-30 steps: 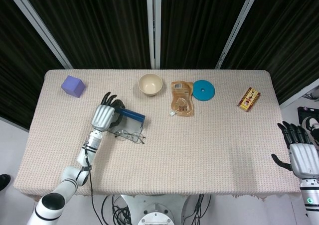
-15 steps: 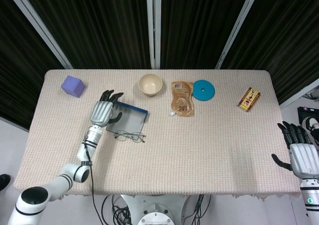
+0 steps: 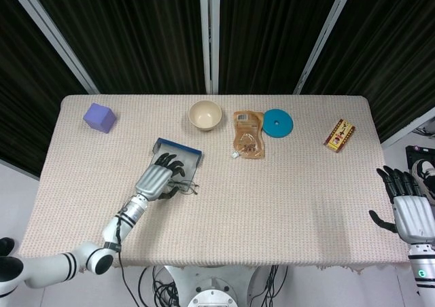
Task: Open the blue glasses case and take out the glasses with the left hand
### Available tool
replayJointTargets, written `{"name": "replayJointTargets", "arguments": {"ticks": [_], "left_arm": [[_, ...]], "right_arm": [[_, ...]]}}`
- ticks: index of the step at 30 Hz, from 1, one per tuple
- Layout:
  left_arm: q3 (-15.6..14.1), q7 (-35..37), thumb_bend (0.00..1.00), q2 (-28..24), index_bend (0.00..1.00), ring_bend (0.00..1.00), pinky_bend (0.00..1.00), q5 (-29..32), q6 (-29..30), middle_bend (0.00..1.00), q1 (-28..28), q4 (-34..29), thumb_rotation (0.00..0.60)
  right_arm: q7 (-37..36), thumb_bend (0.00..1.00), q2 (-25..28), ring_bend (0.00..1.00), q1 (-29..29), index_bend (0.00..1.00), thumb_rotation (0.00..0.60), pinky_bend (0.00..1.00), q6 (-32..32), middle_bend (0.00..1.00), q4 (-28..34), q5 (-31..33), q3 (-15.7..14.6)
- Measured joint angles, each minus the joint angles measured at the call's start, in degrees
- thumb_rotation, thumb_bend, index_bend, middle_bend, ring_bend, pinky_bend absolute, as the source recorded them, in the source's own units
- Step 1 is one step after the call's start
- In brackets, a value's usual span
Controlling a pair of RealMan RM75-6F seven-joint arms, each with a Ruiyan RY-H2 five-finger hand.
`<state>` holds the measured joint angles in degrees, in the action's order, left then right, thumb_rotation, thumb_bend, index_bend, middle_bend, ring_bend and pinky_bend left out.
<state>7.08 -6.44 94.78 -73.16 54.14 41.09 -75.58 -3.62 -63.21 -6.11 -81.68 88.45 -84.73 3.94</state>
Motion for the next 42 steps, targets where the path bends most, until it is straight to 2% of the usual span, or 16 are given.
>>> {"name": "replayJointTargets", "arguments": {"ticks": [4,10,18,25,33,42], "left_arm": [[0.27,-5.41,0.4,-1.38,0.36,0.01,0.0,5.44,-2.39,0.17,0.27,-2.76,0.6],[1.05,-9.76,0.4,-3.07,0.35,0.01,0.0,12.75,-5.41,0.17,1.12,-6.19,0.6],[-0.06,-12.19,0.41,-3.92,0.37,0.01,0.0,13.73,-5.65,0.17,1.71,-9.34,0.6],[0.01,-12.88,0.42,-2.59,0.43,0.01,0.0,15.03,-5.18,0.19,2.14,-7.85,0.6],[0.58,-12.85,0.42,-1.28,0.44,0.01,0.0,14.99,-4.69,0.19,2.87,-6.95,0.6],[1.58,-12.5,0.42,0.61,0.53,0.01,0.0,16.56,-4.75,0.22,3.55,-4.34,0.6]], "right_arm": [[-0.39,0.15,-0.06,0.0,0.04,0.01,0.6,0.0,-0.04,0.05,-0.31,-0.03,-0.03],[-1.06,0.15,-0.27,0.0,0.02,0.01,0.6,0.0,0.09,0.05,-0.97,0.02,-0.04],[-1.33,0.15,-0.47,0.0,-0.25,0.01,0.6,0.0,0.65,0.05,-1.36,0.18,-0.01],[-1.47,0.15,-0.38,0.0,-0.25,0.01,0.6,0.0,0.68,0.05,-1.41,0.36,0.05],[-1.48,0.15,-0.42,0.0,-0.27,0.01,0.6,0.0,0.74,0.05,-1.41,0.36,0.01],[-1.77,0.15,-0.43,0.0,-0.09,0.01,0.6,0.0,0.67,0.05,-1.63,0.57,-0.03]]}}
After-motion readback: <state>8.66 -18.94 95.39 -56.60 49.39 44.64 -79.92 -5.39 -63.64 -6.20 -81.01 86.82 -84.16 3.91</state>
